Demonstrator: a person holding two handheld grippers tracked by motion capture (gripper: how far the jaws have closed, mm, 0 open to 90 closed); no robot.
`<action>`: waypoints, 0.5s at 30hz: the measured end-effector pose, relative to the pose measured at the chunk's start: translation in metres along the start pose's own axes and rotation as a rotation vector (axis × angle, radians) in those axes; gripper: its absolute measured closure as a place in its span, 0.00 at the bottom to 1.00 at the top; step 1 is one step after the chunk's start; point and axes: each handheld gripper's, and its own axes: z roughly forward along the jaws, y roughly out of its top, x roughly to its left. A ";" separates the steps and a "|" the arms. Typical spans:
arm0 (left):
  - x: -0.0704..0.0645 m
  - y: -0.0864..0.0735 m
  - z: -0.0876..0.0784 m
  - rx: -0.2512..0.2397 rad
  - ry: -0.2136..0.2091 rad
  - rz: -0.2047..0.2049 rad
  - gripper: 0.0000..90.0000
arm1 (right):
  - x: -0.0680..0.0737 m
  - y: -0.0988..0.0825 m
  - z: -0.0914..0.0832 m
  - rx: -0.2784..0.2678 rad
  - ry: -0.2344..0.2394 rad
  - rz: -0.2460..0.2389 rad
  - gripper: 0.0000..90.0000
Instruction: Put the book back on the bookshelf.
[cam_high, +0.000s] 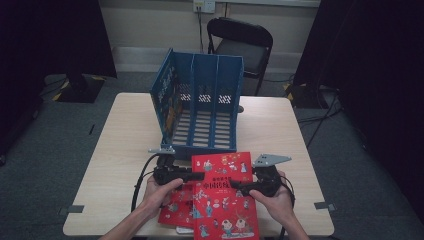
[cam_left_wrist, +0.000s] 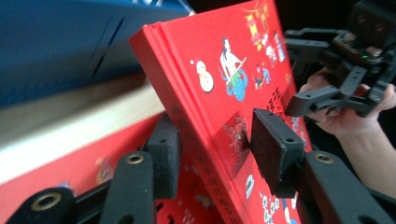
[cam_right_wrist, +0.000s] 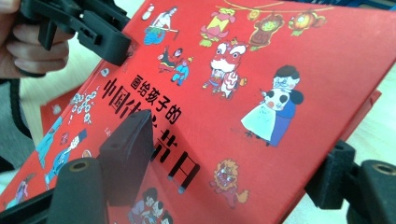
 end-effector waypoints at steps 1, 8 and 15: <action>-0.001 0.002 0.000 -0.002 0.000 0.003 0.62 | 0.000 0.001 -0.002 -0.005 -0.002 0.002 0.30; -0.005 0.010 -0.004 -0.015 -0.004 0.031 0.63 | 0.000 0.008 -0.006 -0.021 -0.012 0.004 0.30; -0.010 0.012 -0.004 -0.033 -0.006 0.055 0.62 | 0.002 0.012 -0.009 -0.037 -0.024 0.010 0.31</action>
